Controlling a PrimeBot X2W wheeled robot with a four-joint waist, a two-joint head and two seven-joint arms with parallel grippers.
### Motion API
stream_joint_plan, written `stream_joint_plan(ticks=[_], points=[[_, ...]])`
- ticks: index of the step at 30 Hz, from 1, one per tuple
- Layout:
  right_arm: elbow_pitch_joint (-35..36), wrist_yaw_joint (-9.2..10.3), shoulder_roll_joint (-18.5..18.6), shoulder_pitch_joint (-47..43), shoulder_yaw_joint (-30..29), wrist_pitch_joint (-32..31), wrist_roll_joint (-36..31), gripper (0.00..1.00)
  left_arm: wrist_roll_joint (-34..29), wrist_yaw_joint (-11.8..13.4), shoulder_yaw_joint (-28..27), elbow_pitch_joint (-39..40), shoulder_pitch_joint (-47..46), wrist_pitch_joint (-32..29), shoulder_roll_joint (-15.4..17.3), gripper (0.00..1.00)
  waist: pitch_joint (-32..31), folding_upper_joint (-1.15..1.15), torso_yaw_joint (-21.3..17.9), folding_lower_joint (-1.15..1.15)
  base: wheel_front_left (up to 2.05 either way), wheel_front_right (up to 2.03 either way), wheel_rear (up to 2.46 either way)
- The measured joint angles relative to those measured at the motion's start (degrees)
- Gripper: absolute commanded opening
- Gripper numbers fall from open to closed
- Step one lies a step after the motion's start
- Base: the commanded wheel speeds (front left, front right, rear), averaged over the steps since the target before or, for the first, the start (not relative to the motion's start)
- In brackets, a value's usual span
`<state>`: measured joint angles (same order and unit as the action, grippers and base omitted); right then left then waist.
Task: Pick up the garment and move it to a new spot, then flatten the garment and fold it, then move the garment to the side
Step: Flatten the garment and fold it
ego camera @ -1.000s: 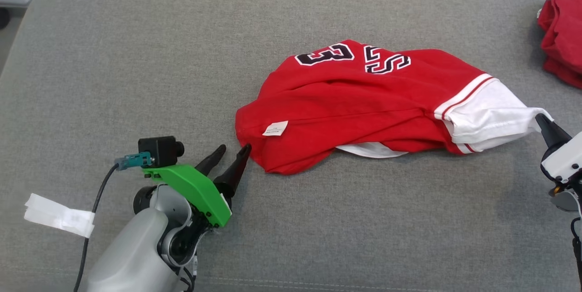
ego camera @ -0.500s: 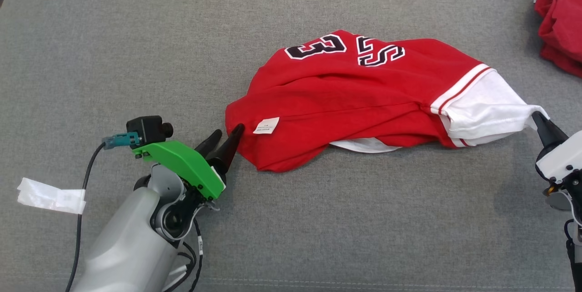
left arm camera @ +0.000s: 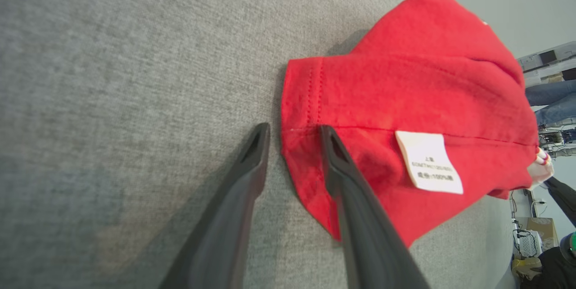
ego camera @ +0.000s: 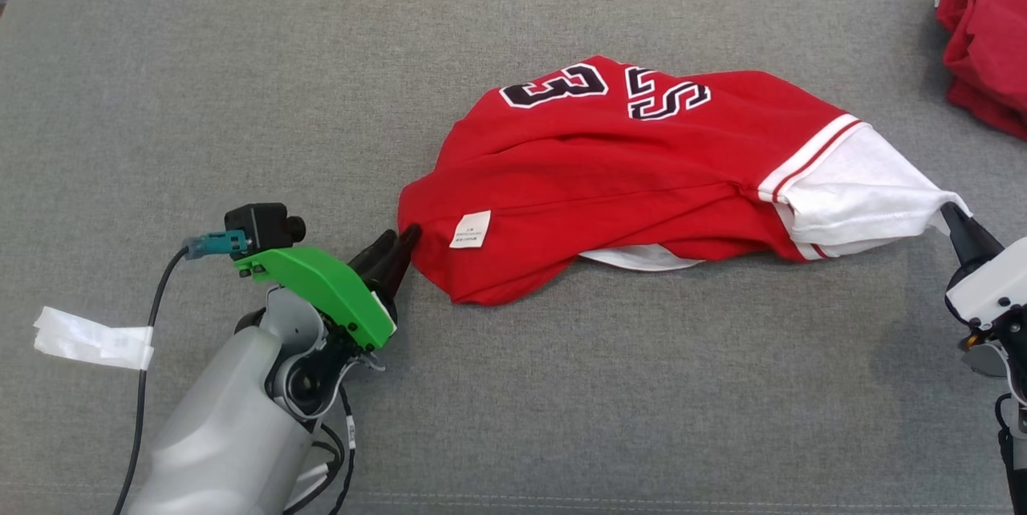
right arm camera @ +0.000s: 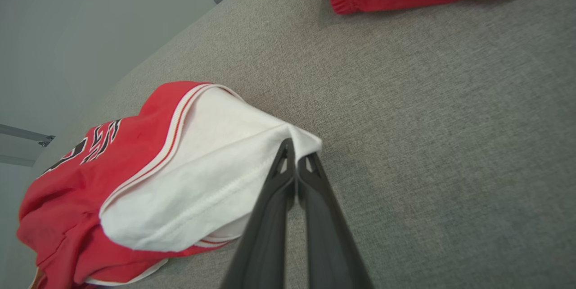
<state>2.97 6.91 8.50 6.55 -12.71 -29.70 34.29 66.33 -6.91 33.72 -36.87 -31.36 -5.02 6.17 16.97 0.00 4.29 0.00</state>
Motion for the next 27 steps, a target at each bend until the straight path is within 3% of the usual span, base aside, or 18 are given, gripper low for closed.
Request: stream_joint_plan(ticks=[2, 7, 9, 12, 13, 15, 20, 22, 27], points=[[-0.12, 0.00, 0.00, 0.00, 0.00, 0.00, 0.00, 0.00, 0.15, -0.13, 0.09, 0.00, -0.29, 0.01, -0.26, 0.98, -0.11, 0.00, -0.01, 0.00, 0.00, 0.00, 0.00], [-0.29, -0.27, -0.03, -0.01, 0.31, 0.00, -0.02, 0.00, 0.64, -0.15, 0.13, -0.25, -0.66, -0.01, -0.86, 1.00, -0.23, 0.00, -0.17, 0.00, 0.00, 0.00, 0.00], [-0.32, -0.27, -0.21, -0.01, 0.33, 0.01, -0.02, 0.00, 0.64, -0.16, 0.31, -0.97, -0.85, -0.04, -0.90, 0.84, -0.17, 0.00, -0.30, 0.00, 0.00, 0.00, 0.00], [-0.30, -0.31, -0.44, -0.01, 0.78, 0.00, -0.04, 0.00, 0.64, -0.16, 0.29, -1.63, -1.28, -0.04, -0.75, 0.69, -0.01, 0.00, -0.69, 0.00, 0.00, 0.00, 0.00], [-0.30, -0.32, -0.46, -0.01, 0.78, 0.00, -0.05, 0.00, 0.64, -0.16, 0.30, -1.70, -1.43, -0.04, -0.75, 0.68, 0.08, 0.00, -0.84, 0.00, 0.00, 0.00, 0.00], [-0.30, -0.31, -0.46, -0.01, 0.75, 0.01, -0.07, 0.00, 0.64, -0.16, 0.41, -1.80, -1.66, -0.04, -0.77, 0.49, 0.23, 0.00, -1.15, 0.00, 0.00, 0.00, 0.00], [-0.30, -0.31, -0.44, -0.01, 0.15, 0.45, -0.07, 0.00, 0.91, -0.16, 1.79, -1.58, -1.90, -0.57, -1.34, 0.36, 0.42, 0.00, -1.51, 0.00, 0.00, 0.00, 0.00], [-0.31, -0.31, -0.45, -0.01, 0.16, 0.48, -0.07, 0.00, 1.24, -0.16, 2.33, -1.41, -2.03, -1.15, -1.44, 0.00, 0.46, 0.00, -1.62, 0.00, 0.00, 0.00, 0.00], [-0.52, -0.34, -0.49, -0.01, 0.16, 0.99, -0.07, 0.00, 1.23, -0.16, 3.72, -0.96, -2.18, -1.48, -1.34, 0.00, 0.28, 0.00, -1.69, 0.00, 0.00, 0.00, 0.00]])
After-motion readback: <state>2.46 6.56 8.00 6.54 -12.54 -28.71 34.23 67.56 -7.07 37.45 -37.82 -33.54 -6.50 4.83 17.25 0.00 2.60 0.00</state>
